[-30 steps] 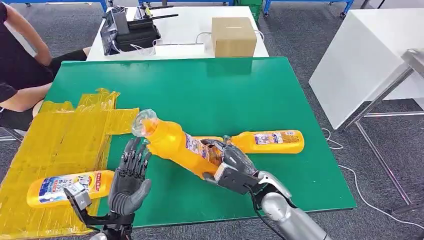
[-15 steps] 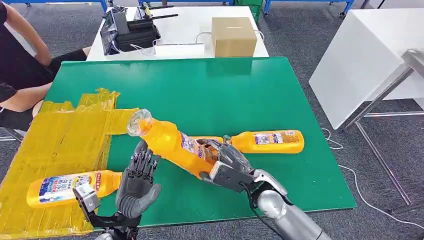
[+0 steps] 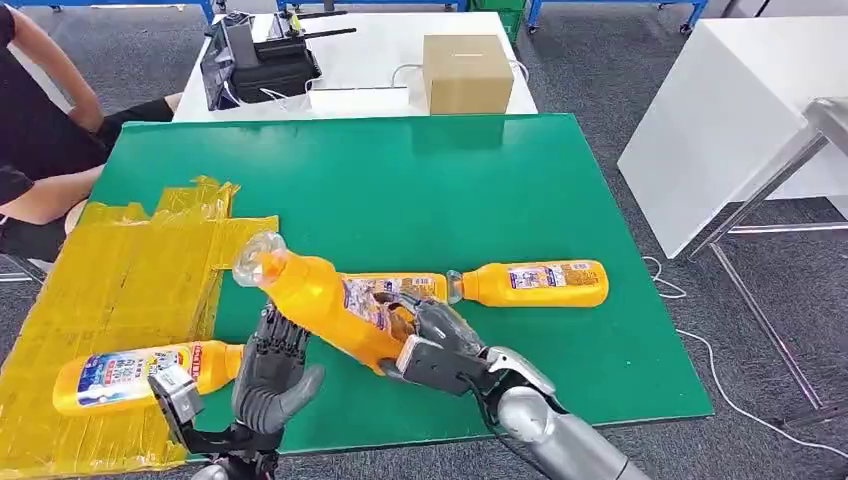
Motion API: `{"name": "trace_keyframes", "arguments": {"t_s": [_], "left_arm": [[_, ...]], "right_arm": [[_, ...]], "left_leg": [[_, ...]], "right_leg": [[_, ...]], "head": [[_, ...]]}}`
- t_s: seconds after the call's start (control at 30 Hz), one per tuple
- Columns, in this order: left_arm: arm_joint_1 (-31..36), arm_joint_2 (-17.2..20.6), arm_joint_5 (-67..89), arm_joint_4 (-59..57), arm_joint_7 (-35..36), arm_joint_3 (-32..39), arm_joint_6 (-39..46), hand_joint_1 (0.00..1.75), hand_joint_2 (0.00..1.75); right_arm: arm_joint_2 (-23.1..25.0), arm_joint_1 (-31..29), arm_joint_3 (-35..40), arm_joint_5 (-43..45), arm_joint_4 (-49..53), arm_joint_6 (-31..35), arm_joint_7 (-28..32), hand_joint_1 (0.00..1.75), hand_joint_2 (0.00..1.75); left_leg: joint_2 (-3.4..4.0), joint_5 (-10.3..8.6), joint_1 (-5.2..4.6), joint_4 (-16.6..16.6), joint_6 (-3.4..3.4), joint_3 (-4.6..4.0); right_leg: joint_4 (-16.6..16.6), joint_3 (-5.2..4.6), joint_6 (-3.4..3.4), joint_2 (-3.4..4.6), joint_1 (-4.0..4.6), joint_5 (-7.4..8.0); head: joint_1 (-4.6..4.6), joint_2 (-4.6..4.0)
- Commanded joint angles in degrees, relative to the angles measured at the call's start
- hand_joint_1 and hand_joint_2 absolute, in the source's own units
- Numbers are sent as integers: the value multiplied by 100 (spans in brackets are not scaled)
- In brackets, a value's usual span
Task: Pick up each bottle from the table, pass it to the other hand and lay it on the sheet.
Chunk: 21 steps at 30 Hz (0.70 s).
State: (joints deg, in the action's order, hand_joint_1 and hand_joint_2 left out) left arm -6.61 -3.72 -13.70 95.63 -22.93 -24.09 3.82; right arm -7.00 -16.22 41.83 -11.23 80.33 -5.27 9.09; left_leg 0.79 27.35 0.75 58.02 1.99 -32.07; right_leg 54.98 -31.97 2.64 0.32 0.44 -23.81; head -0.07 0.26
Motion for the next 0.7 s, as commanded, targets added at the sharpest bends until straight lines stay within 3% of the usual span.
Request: {"name": "trace_keyframes", "arguments": {"t_s": [0.03,0.57,0.6,0.7], "left_arm": [[178,92,9,-395,-10,140,31,0,175],[410,115,141,-777,59,197,240,0,175],[408,108,141,-782,59,207,240,175,175],[414,107,178,-794,30,190,196,175,175]], "right_arm": [[185,-264,1023,29,-395,-69,-48,175,175],[353,-536,1796,155,-596,-242,-75,175,175],[350,-541,1800,167,-601,-237,-77,175,175],[335,-542,1788,192,-640,-216,-85,175,175]], "left_leg": [[5,1,-10,-14,-8,24],[1,-3,-8,-11,-7,15],[-3,-4,-7,-12,-8,16],[-11,-4,-10,-13,-10,19]], "right_leg": [[2,11,-4,8,-11,-5],[8,2,-8,4,-9,-5],[6,5,-8,-1,-8,-6],[7,8,-8,-7,-10,-9]], "head": [[0,0],[0,0],[0,0],[2,0]]}}
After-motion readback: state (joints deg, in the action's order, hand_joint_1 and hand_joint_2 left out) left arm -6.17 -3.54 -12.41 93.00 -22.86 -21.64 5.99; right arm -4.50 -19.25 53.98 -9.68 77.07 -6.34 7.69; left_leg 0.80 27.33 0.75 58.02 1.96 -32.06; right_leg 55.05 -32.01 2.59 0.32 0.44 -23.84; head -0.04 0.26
